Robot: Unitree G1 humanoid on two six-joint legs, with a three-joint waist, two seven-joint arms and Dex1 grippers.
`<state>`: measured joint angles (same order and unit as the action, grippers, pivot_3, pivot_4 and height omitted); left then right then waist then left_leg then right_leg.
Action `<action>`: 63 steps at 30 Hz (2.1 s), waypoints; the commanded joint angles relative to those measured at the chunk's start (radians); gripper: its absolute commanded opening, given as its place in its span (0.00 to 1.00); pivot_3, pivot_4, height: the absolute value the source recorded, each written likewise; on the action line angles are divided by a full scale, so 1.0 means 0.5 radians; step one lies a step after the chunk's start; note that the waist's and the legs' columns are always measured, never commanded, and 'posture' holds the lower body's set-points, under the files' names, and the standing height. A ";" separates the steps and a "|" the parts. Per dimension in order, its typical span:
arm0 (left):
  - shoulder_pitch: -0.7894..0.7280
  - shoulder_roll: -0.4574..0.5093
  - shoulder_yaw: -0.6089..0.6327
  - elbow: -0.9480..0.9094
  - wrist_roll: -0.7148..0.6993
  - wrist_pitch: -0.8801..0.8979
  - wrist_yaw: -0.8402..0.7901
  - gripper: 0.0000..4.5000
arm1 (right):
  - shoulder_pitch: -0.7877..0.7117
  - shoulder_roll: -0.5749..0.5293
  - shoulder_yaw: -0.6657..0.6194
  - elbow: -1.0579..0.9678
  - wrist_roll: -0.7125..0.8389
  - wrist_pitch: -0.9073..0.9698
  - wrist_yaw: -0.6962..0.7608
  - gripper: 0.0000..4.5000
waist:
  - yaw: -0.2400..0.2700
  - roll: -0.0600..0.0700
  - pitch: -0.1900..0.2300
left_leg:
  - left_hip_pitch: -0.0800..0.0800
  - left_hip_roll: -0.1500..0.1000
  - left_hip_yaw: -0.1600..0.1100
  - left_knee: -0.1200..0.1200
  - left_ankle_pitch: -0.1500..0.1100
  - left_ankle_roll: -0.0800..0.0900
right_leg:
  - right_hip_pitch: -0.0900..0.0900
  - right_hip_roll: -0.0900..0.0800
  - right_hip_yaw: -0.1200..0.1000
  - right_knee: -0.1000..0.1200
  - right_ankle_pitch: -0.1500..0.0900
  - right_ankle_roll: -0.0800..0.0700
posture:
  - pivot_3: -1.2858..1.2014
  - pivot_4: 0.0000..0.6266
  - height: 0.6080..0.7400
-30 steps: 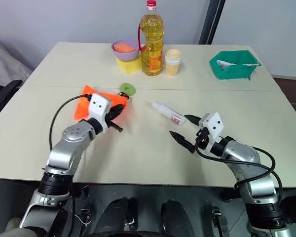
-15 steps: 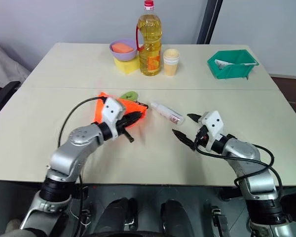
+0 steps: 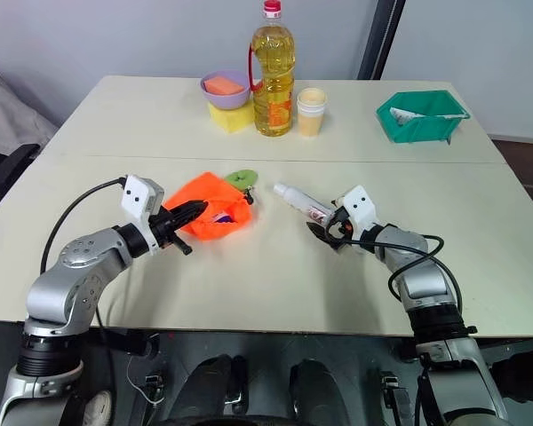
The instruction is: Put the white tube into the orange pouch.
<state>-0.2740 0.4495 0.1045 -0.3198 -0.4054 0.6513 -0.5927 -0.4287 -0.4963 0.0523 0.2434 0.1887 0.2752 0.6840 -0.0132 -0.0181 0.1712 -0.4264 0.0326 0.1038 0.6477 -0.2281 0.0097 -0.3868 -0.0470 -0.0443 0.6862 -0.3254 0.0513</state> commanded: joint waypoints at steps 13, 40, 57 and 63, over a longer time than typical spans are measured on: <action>-0.085 0.015 0.167 0.183 -0.136 -0.045 -0.002 0.00 | 0.123 -0.002 -0.044 -0.367 0.040 -0.141 0.127 0.28 | 0.001 0.000 0.000 | 0.000 0.000 0.000 0.000 0.000 0.000 | -0.001 0.000 0.000 0.000 0.000 0.000 | 0.52 0.24 0.97; -0.194 0.102 0.021 0.215 -0.383 0.088 -0.298 0.00 | 0.262 0.195 0.406 -1.173 -0.165 0.601 -0.296 0.28 | -0.002 0.000 0.000 | 0.000 0.000 -0.001 -0.001 0.000 0.000 | -0.002 0.000 0.000 0.001 0.000 0.000 | 0.52 0.24 0.97; -0.087 0.159 -0.286 -0.066 -0.253 0.035 -0.329 0.00 | -0.212 0.591 0.701 -0.765 -0.365 0.826 -0.468 0.28 | -0.008 0.000 0.000 | -0.001 0.000 -0.001 -0.002 0.000 0.000 | -0.003 0.000 0.000 0.000 0.000 -0.001 | 0.52 0.24 0.97; -0.062 0.166 -0.277 -0.072 -0.248 0.031 -0.328 0.00 | -0.311 0.801 0.627 -0.514 -0.345 0.764 -0.556 0.28 | -0.012 0.000 0.000 | -0.001 0.000 -0.001 -0.002 0.000 0.000 | -0.003 0.000 0.000 0.001 0.000 -0.001 | 0.52 0.24 0.97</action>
<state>-0.3083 0.5268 -0.0378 -0.3187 -0.5310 0.6859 -0.7548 -0.5698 -0.1077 0.3837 -0.0259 0.0139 0.6689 0.4205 -0.0193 -0.0182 0.1712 -0.4267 0.0328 0.1033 0.6463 -0.2282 0.0094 -0.3886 -0.0471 -0.0442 0.6867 -0.3254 0.0509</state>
